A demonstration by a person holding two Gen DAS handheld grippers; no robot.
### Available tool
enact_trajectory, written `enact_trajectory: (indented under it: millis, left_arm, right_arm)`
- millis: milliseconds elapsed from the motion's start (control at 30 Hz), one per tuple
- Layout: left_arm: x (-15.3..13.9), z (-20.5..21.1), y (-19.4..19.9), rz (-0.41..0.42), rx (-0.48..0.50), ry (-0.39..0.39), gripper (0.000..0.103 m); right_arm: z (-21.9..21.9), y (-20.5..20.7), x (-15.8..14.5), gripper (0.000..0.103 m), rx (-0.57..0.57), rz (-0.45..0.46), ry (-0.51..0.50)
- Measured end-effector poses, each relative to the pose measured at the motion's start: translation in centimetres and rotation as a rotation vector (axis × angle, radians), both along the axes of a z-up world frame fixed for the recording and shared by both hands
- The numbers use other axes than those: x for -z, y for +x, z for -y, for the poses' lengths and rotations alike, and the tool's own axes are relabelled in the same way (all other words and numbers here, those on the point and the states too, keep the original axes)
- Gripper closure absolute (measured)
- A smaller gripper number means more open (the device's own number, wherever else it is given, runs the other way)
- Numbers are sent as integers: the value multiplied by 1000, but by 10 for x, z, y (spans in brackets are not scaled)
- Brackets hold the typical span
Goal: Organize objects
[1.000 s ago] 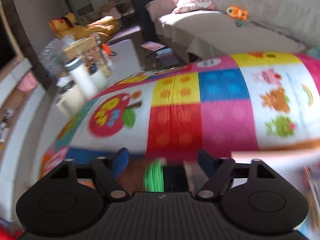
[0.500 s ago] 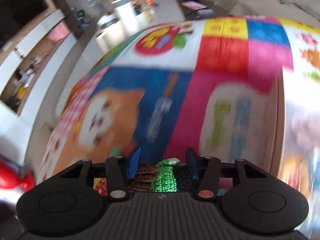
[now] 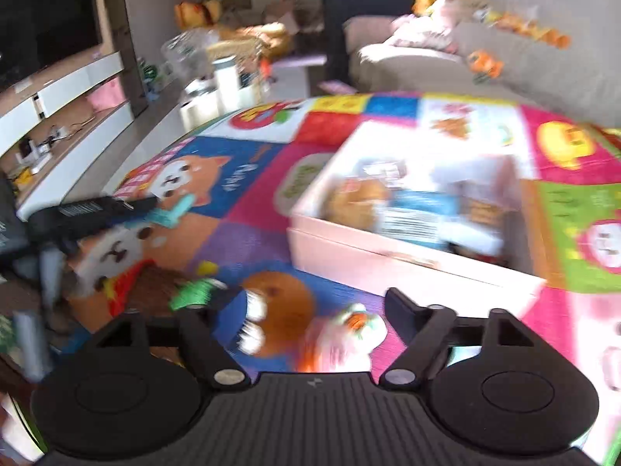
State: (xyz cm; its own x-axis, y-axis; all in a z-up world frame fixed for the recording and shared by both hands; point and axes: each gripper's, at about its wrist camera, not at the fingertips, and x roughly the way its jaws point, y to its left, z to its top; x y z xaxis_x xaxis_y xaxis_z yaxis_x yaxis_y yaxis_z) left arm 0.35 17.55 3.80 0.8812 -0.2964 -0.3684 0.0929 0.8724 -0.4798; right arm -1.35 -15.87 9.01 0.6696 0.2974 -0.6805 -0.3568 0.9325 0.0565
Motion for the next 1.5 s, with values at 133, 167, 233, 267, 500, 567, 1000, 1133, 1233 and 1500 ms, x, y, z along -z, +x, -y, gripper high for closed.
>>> enact_trajectory:
  millis: [133, 167, 233, 267, 500, 567, 1000, 1133, 1233, 1500]
  left_arm:
    - [-38, 9, -28, 32, 166, 137, 75]
    - [-43, 11, -36, 16, 201, 169, 75]
    - [-43, 14, -50, -32, 272, 207, 75]
    - [-40, 15, -57, -62, 312, 218, 75]
    - [-4, 42, -84, -229, 544, 226, 75]
    - [5, 53, -74, -245, 531, 223, 75]
    - [0, 69, 47, -178, 299, 290, 76]
    - [-20, 40, 22, -63, 178, 301, 72]
    - [-16, 0, 17, -71, -58, 307, 75]
    - [19, -33, 37, -234, -60, 170, 74]
  right_arm:
    - [12, -23, 12, 22, -41, 13, -49]
    - [10, -29, 15, 22, -83, 13, -53]
    - [-5, -43, 20, 22, -173, 38, -76]
    - [-13, -48, 23, 22, -217, 59, -96]
    - [-41, -30, 36, 22, -226, 112, -155]
    - [-40, -23, 36, 22, -213, 97, -127]
    - [-59, -45, 49, 20, -295, 33, -96]
    - [-56, -42, 48, 19, -291, 42, -77]
    - [-48, -32, 47, 18, -245, 27, -61]
    - [-29, -14, 45, 16, -140, 13, -18]
